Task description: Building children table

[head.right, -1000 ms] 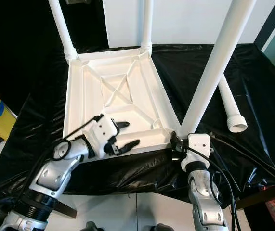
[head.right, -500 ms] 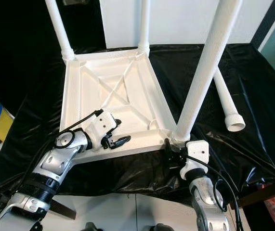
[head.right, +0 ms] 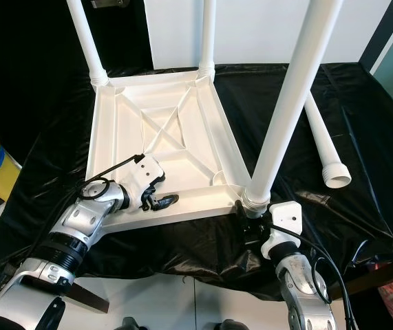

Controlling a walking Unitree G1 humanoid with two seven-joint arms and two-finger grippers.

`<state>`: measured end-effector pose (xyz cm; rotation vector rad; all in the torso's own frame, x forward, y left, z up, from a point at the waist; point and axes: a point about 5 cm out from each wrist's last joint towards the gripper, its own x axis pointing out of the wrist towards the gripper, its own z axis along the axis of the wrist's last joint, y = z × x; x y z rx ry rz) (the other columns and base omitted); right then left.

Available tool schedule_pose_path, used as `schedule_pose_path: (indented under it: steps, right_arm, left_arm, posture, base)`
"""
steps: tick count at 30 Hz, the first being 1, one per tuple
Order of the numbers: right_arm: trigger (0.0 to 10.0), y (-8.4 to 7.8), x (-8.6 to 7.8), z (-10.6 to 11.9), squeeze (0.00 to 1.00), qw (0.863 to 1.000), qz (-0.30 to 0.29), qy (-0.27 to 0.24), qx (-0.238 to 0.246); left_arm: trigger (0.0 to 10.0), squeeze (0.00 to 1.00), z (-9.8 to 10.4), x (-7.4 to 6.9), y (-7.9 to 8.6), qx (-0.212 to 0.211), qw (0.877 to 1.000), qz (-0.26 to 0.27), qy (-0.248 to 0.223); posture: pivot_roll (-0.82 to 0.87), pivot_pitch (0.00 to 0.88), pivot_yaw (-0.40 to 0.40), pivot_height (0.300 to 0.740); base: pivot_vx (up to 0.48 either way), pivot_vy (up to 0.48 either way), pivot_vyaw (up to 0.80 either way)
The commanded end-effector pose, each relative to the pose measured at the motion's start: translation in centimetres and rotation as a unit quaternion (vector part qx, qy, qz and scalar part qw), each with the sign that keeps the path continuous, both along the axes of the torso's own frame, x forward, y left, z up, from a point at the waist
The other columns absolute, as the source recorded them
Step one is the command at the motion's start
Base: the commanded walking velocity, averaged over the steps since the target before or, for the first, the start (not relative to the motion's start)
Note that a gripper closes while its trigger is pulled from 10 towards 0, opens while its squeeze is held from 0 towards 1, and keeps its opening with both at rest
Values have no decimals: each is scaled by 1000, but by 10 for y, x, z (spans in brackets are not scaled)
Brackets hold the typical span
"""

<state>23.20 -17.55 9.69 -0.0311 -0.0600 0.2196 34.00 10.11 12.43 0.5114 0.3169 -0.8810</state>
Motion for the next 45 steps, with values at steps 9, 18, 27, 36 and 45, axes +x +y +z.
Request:
schedule_pose_path:
  steps: [9,18,27,36,45]
  right_arm:
    - [10000,1,-20,5,0,998,44,-19,29]
    - [10000,-3,-22,11,0,998,35,-33,26]
    - [10000,1,-22,9,0,998,37,-31,31]
    - [10000,4,-17,9,0,998,34,-30,33]
    - [10000,7,-9,6,0,999,23,-26,33]
  left_arm:
    - [10000,0,-9,15,27,54,989,138,-30]
    - [0,0,-9,17,33,59,988,139,-11]
    - [0,0,-4,21,36,50,986,157,-18]
    - [10000,0,-1,16,17,28,992,124,-20]
    - [10000,1000,2,-6,-15,-66,998,22,15]
  posture:
    - [-58,77,11,740]
    - [-63,86,34,740]
    - [-59,84,38,740]
    - [-57,84,36,740]
    - [-46,79,28,740]
  base:
    - [0,0,0]
    - [0,0,0]
    - [0,0,0]
    - [0,0,0]
    - [0,0,0]
